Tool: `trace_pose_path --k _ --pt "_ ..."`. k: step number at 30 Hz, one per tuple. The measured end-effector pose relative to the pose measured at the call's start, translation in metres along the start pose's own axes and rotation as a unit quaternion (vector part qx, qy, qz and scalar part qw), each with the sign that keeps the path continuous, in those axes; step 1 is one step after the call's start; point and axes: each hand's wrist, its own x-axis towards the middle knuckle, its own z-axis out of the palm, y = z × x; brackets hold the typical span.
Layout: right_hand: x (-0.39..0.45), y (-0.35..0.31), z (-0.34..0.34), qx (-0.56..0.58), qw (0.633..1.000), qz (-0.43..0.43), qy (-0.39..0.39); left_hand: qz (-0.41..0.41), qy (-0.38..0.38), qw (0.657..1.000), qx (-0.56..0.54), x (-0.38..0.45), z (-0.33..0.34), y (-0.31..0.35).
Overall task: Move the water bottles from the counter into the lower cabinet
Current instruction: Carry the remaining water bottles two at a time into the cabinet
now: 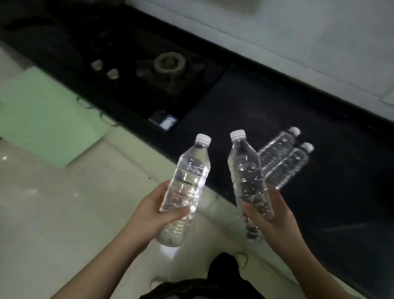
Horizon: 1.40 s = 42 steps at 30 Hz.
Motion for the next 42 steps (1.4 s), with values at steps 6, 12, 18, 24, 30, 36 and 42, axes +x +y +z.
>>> trace_pose_path --k 6,12,18,24,30,36,42 --pt "-0.014 -0.042 0.131 0.002 0.992 -0.022 -0.125 0.015 0.120 0.988 -0.099 -0.086 -0.112 -0.051" --pt "-0.030 -0.093 0.241 0.011 0.971 -0.081 -0.224 0.051 0.238 0.952 -0.185 -0.164 -0.201 -0.075" --pt "-0.026 -0.154 0.330 0.024 0.938 -0.125 -0.323 0.090 0.317 0.897 -0.295 -0.200 -0.262 -0.083" --pt "0.001 -0.193 0.418 0.050 0.915 -0.125 -0.380 0.083 0.375 0.847 -0.367 -0.200 -0.330 -0.088" --pt "0.050 -0.223 0.517 0.058 0.897 -0.105 -0.426 0.078 0.394 0.823 -0.402 -0.179 -0.412 -0.086" --pt "0.085 -0.267 0.602 0.080 0.866 -0.075 -0.488 0.065 0.431 0.803 -0.406 -0.161 -0.489 -0.068" --pt "0.098 -0.303 0.671 0.030 0.835 -0.103 -0.540 0.074 0.462 0.785 -0.406 -0.146 -0.546 -0.066"
